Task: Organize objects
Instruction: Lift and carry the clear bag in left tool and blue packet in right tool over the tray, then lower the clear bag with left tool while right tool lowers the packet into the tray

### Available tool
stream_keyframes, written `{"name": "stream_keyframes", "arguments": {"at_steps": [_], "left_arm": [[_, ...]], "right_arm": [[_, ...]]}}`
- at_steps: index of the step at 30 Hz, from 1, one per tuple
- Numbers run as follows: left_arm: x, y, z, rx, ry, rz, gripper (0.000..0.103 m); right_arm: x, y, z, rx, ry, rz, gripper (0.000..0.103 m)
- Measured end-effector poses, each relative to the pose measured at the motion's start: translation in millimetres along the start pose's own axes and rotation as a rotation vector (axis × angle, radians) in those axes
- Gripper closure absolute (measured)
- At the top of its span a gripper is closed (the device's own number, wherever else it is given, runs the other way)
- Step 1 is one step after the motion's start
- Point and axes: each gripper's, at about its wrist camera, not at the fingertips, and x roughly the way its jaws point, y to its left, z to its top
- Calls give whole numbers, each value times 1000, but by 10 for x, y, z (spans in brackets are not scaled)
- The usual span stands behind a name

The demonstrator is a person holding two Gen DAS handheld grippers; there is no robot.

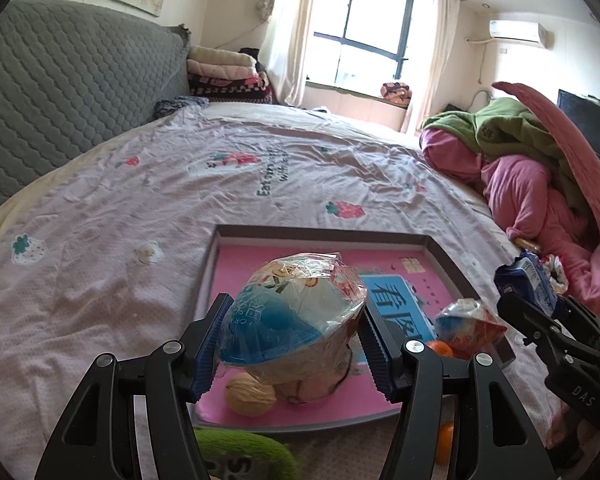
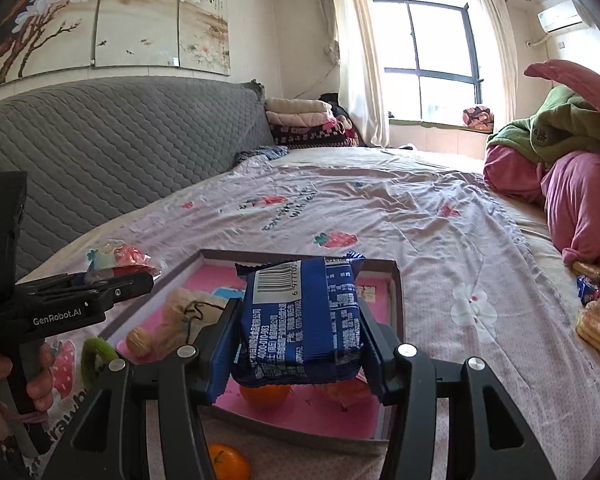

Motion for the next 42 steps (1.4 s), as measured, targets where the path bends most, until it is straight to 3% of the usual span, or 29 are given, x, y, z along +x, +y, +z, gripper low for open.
{"name": "stream_keyframes", "arguments": {"at_steps": [22,34,42], "left_arm": [[225,-222,-246,63,47,4,40],[256,-264,-256,70,55,3,40],[316,-310,-289,82,71,9,40]], "right_arm": [[175,76,-351,-56,110,-34,49],[315,-194,-383,71,176,-22,49],[342,-213,-382,75,189,-25,48]]}}
